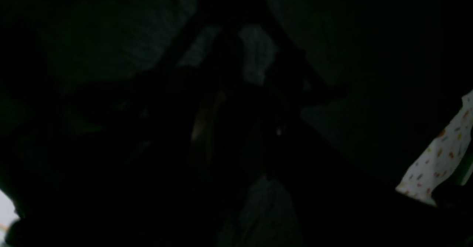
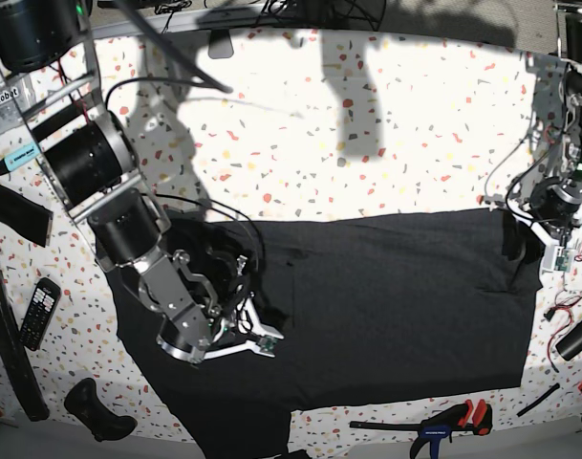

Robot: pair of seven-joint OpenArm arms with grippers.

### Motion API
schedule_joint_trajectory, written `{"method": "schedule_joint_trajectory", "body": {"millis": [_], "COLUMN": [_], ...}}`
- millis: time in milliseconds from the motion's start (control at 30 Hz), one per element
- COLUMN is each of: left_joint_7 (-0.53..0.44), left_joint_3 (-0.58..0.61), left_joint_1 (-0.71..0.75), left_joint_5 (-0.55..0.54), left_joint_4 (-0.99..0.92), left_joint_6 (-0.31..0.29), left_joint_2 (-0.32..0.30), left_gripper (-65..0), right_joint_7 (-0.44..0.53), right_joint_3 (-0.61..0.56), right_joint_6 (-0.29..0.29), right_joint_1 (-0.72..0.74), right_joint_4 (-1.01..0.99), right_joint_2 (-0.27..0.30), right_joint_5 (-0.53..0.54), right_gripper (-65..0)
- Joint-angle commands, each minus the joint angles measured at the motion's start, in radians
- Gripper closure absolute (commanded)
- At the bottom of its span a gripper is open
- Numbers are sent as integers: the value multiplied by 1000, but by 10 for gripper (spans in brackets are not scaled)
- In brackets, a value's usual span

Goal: Fold the T-shirt properly

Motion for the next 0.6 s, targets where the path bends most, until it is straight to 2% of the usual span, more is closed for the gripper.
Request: {"method": "schedule_joint_trajectory", "body": {"millis": [0,67,167,367,400,467,567], "left_joint_7": [-24,-24,-24,-24,-24,-24,-24], "left_joint_3": [-8,-8,-8,-8,-8,-8,-8], "left_joint_1": [-14,-14,-14,-14,-14,-14,-14], "left_joint_5": [-7,-7,-7,-7,-7,-7,-7], "left_joint_4": [17,17,17,17,17,17,17], "left_joint_6": [3,3,3,3,3,3,3], "left_joint_2": [-20,-20,-20,-20,-20,-20,-20], "left_gripper": [-161,-161,-161,-161,-161,-161,-161], "right_joint_7": [15,15,15,27,26,26,25], "right_joint_3": [6,6,6,6,6,6,6], "right_joint_6": [-20,-21,-35,-69,-81,-107,-117], "right_joint_1": [42,42,41,41,41,42,51], "right_joint_4": [7,-2,-2,-2,-2,-2,-2], "right_joint_2": [-3,-4,-4,-5,-5,-4,-4], "right_joint_5": [-3,-4,-3,-3,-3,-4,-3], "right_gripper": [-183,-183,-121,-116,-92,0,0]}}
